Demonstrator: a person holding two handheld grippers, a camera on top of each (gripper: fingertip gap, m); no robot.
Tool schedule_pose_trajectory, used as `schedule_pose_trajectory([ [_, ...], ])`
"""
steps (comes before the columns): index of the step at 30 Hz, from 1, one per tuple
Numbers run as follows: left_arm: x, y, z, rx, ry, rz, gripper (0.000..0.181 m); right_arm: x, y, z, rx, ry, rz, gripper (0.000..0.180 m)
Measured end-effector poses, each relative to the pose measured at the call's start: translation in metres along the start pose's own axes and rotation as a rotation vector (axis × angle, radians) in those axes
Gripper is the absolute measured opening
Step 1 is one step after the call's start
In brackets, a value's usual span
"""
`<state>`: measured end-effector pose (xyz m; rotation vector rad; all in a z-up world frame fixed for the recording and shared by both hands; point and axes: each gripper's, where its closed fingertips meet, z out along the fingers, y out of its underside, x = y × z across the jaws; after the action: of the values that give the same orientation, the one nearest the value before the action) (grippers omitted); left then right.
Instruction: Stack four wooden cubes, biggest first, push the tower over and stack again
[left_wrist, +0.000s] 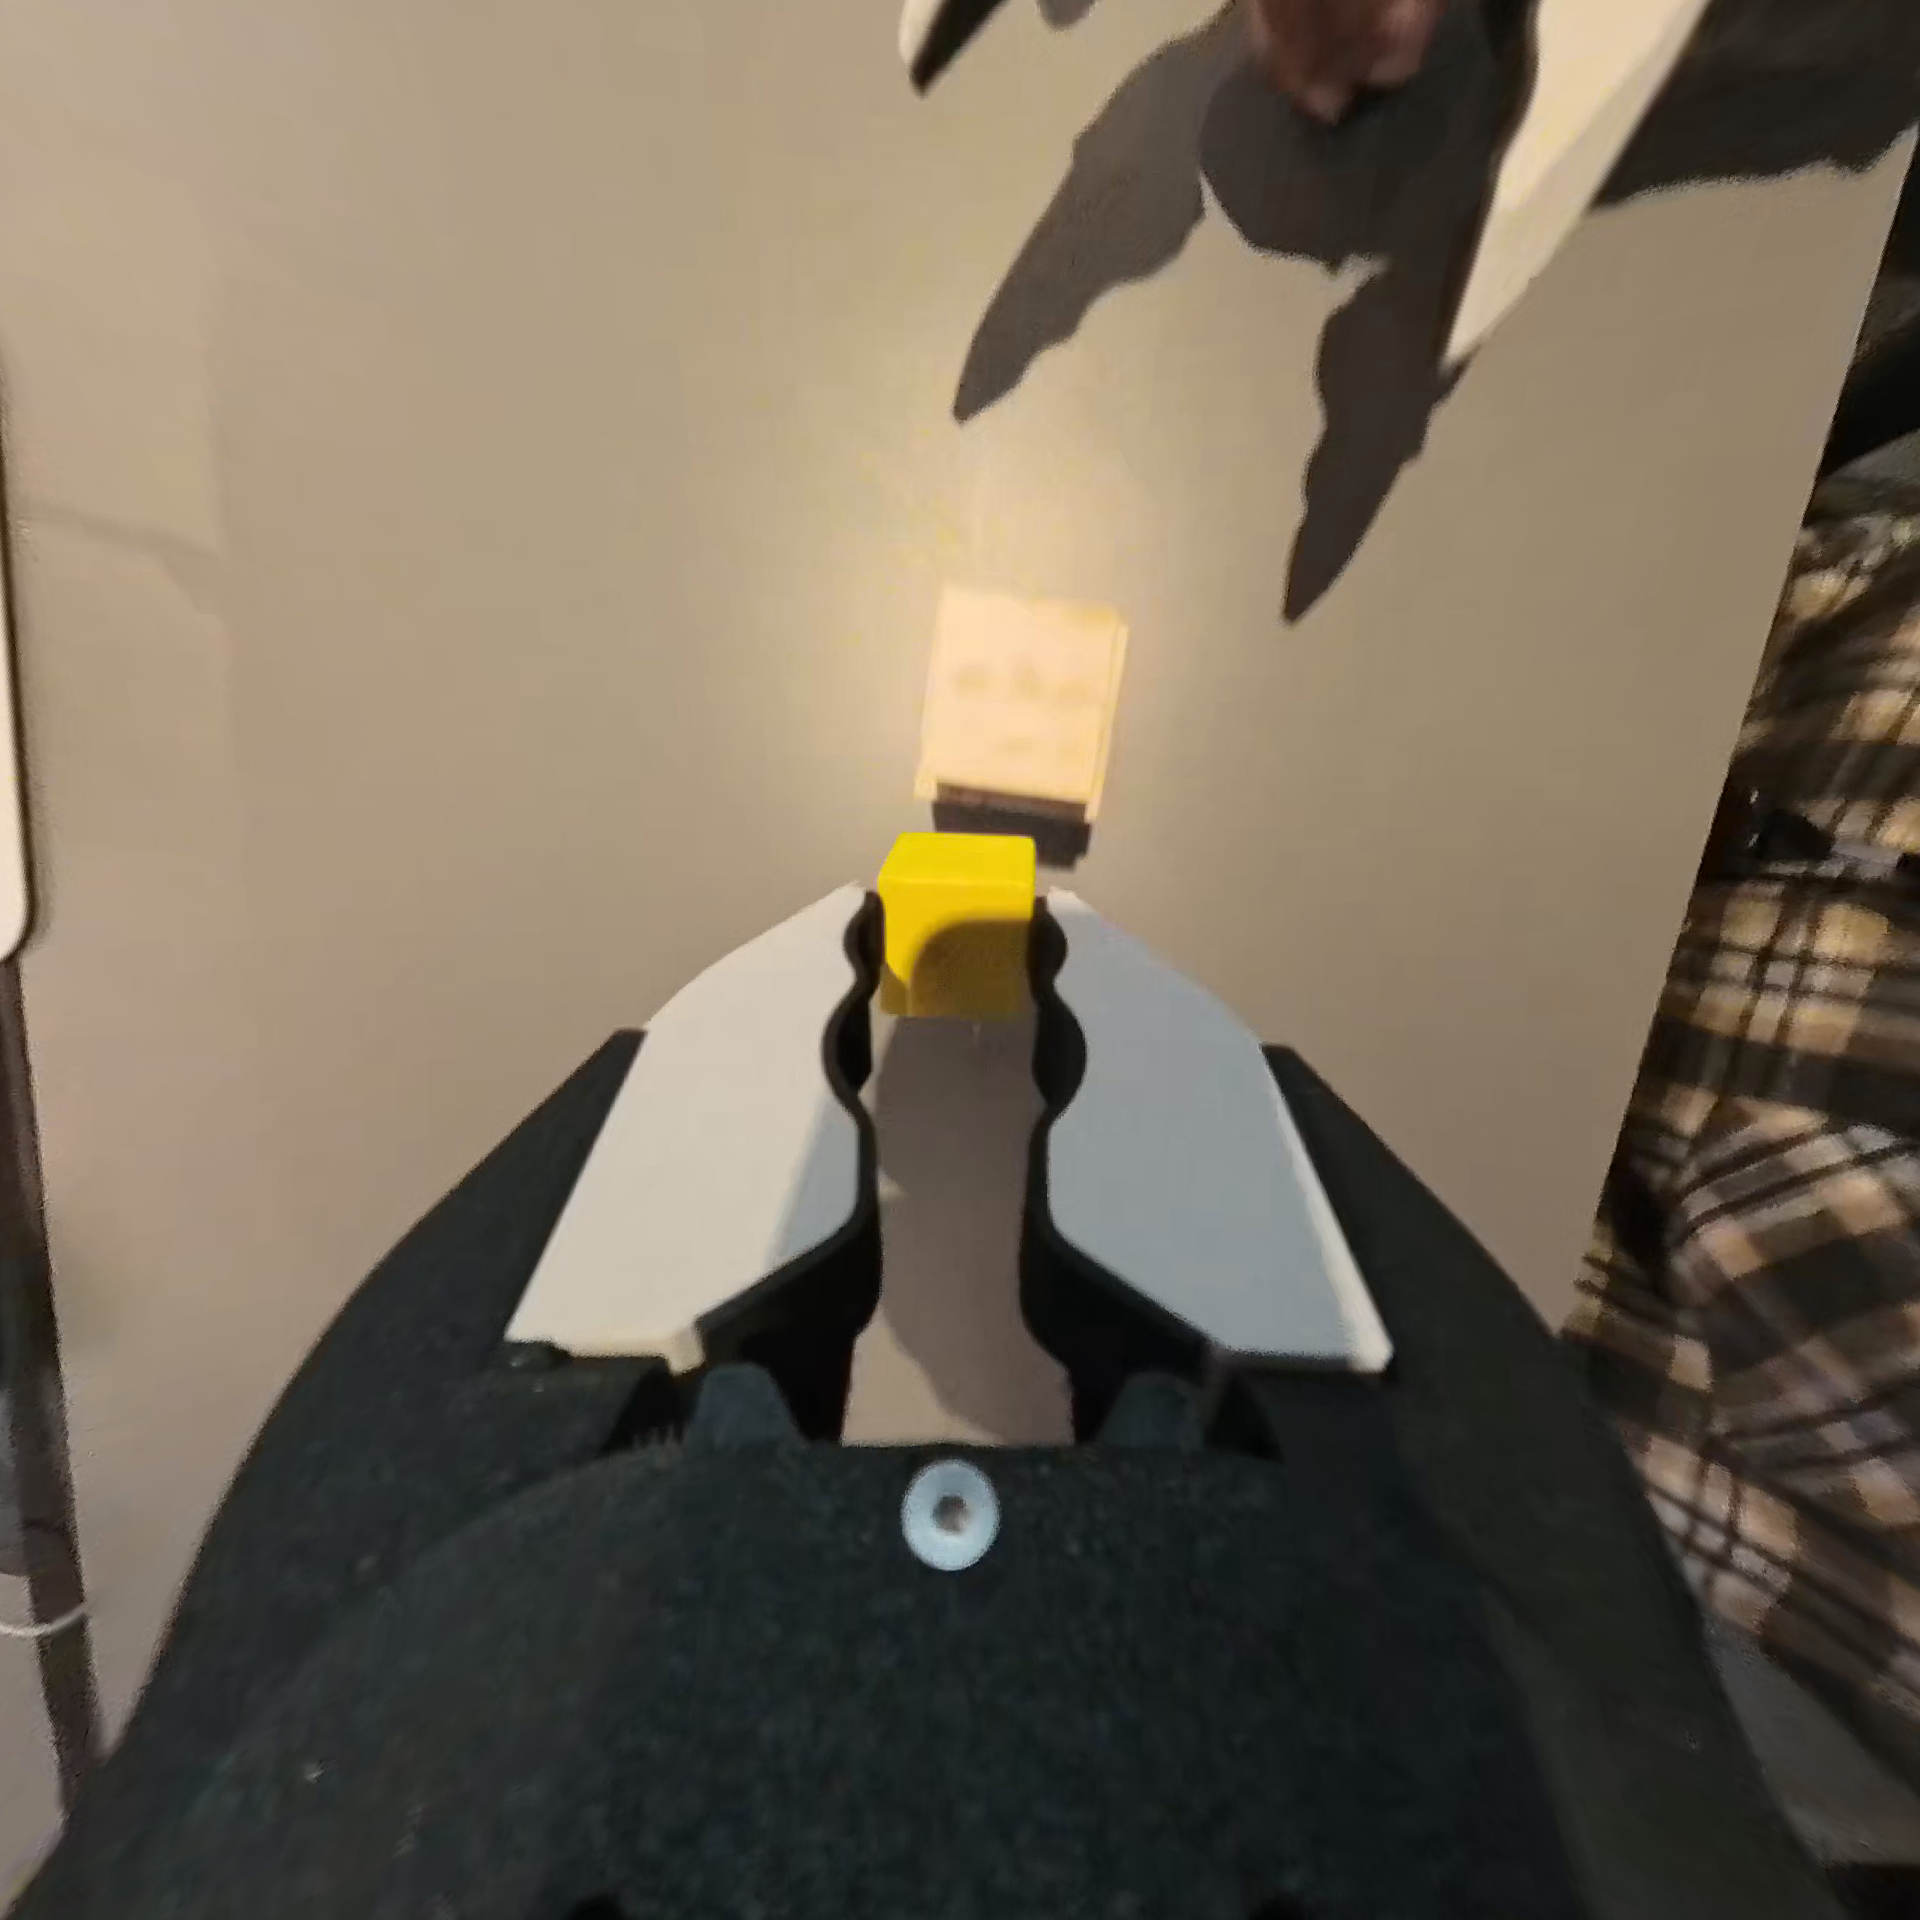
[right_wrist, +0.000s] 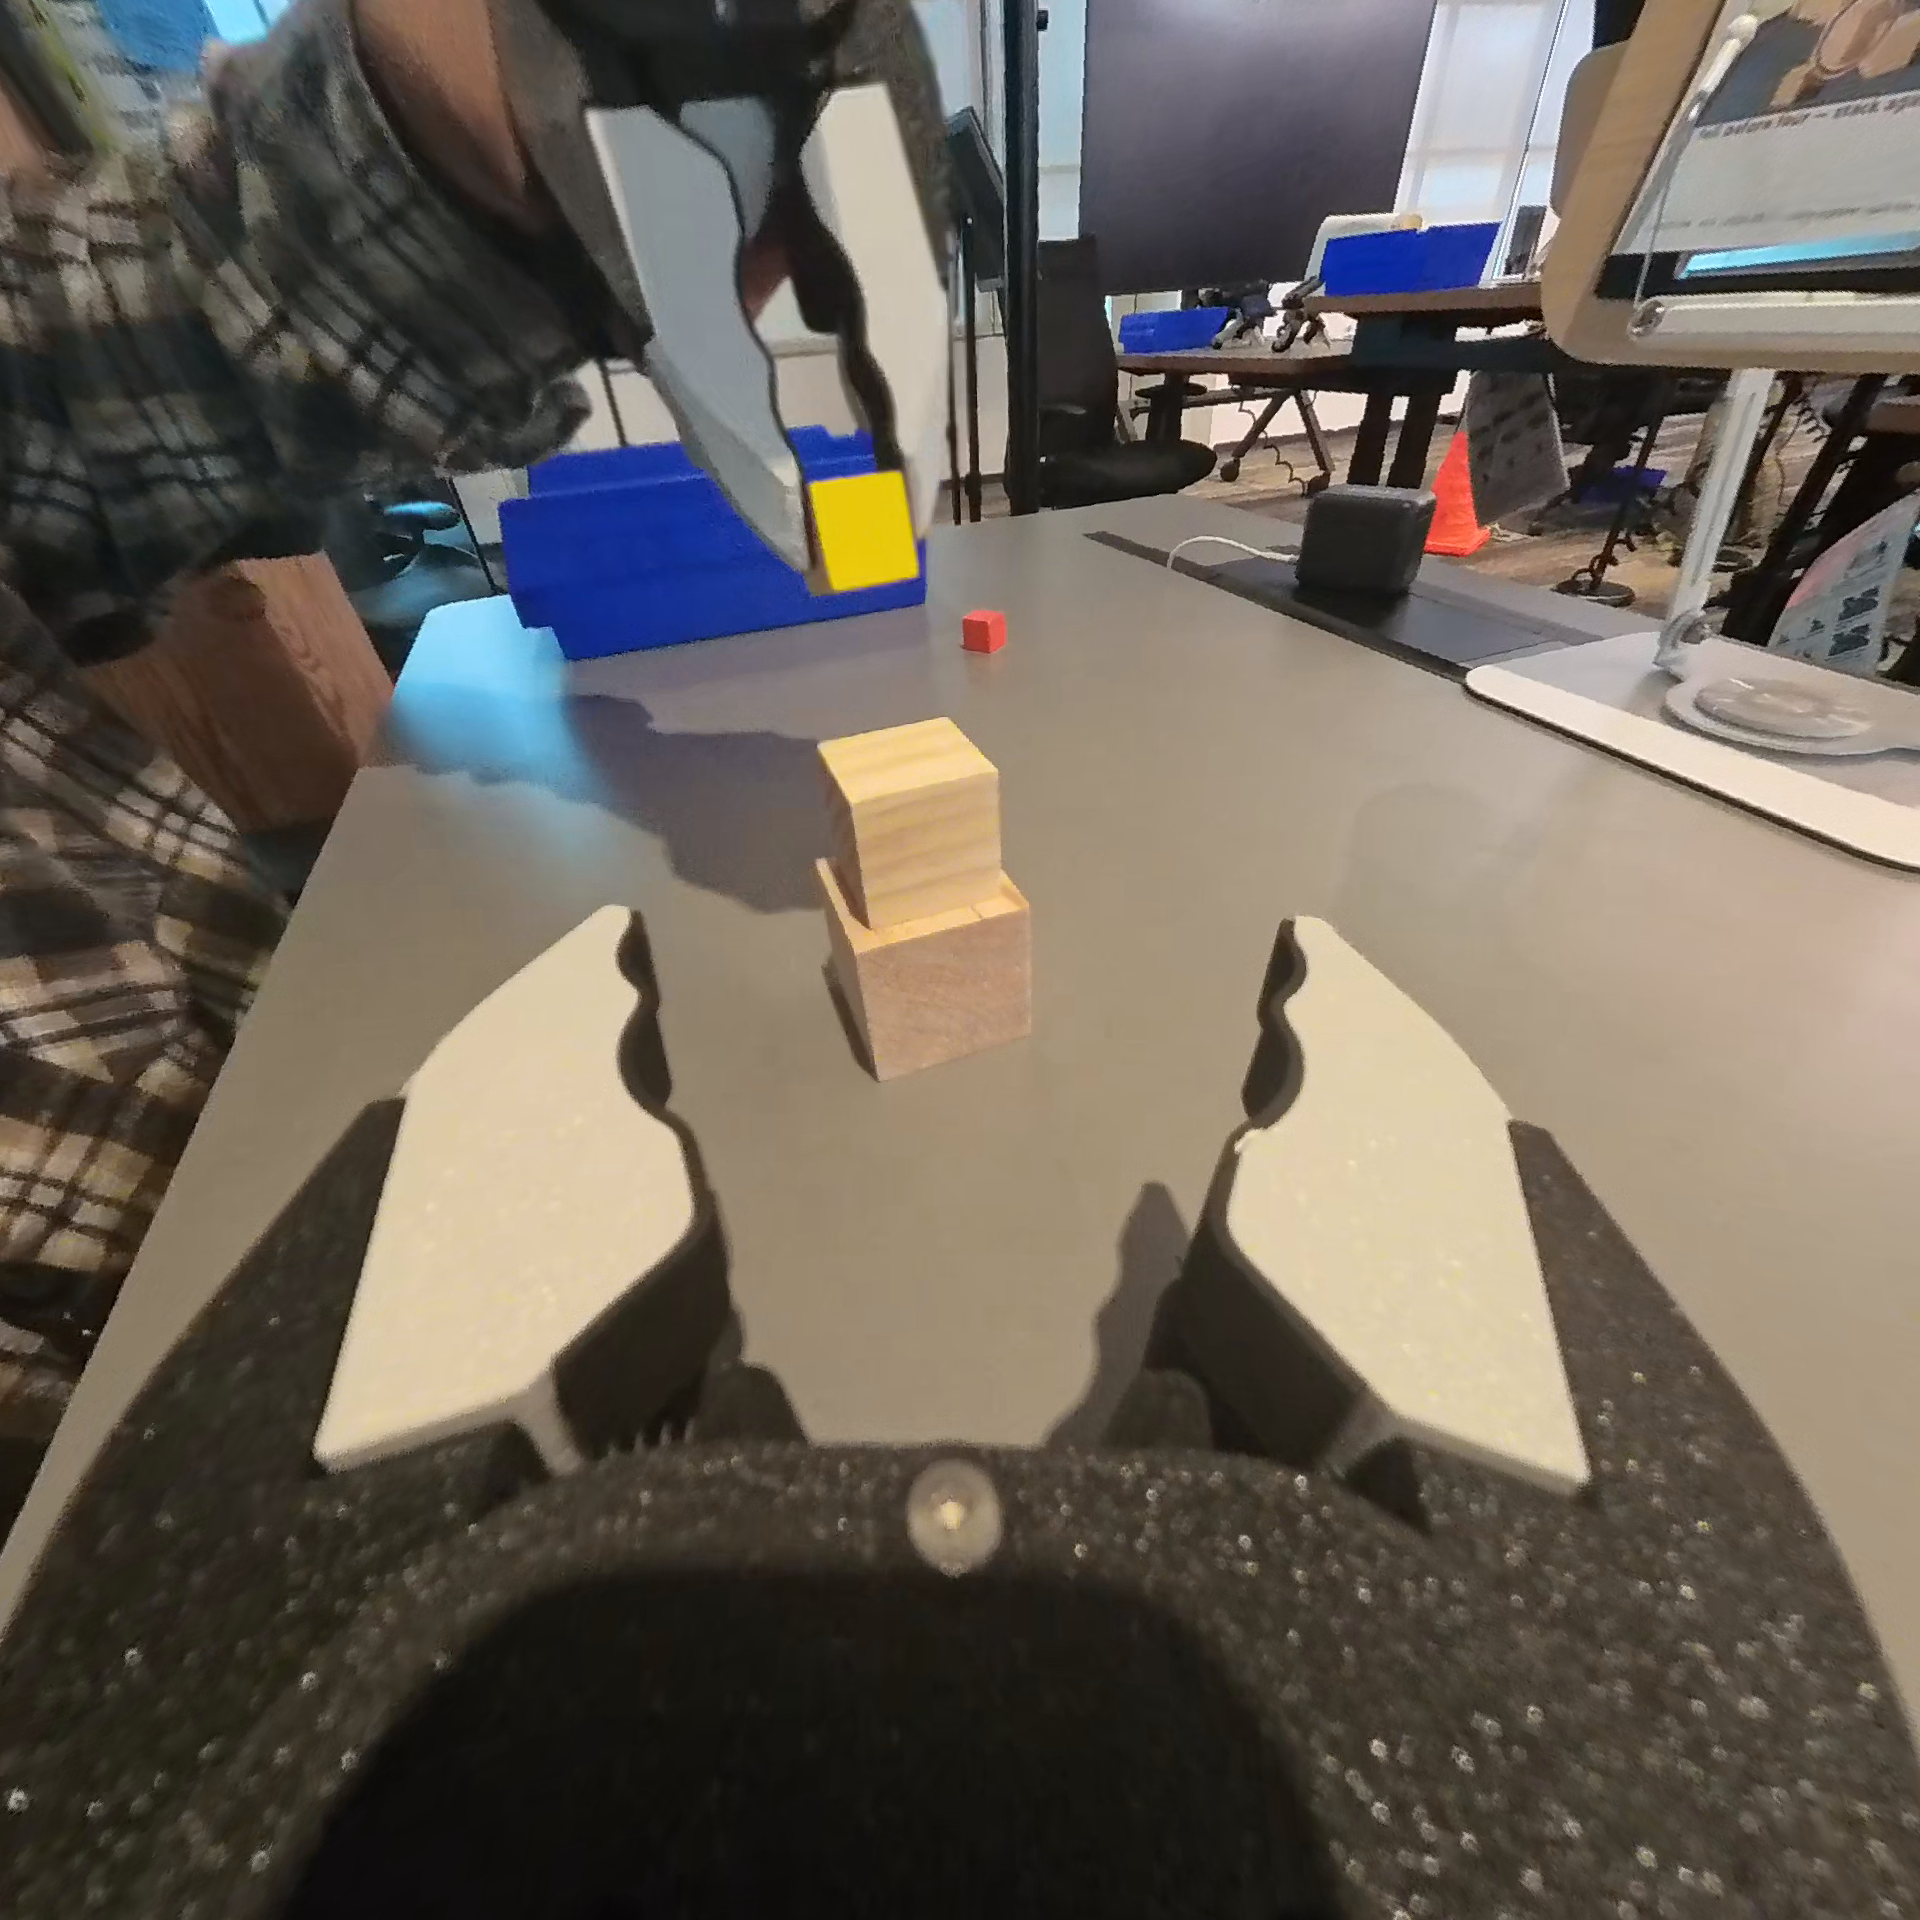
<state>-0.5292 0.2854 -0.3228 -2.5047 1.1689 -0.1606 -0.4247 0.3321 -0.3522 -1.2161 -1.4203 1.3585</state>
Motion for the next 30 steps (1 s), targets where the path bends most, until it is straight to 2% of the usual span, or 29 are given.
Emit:
schedule_pose_trajectory([
  [1,0.001,-0.007,0.004,-0.01,0.007,-0.012,0.027,-0.001,0.0,0.0,-0.001,-0.002,-0.001,0.109],
  [10,0.006,-0.024,0.026,-0.101,0.043,-0.068,0.027,-0.004,0.001,0.001,-0.011,-0.012,-0.004,0.109],
  [30,0.013,-0.025,0.044,-0.227,0.029,0.069,0.027,-0.005,0.001,0.001,-0.014,-0.017,-0.005,0.109],
])
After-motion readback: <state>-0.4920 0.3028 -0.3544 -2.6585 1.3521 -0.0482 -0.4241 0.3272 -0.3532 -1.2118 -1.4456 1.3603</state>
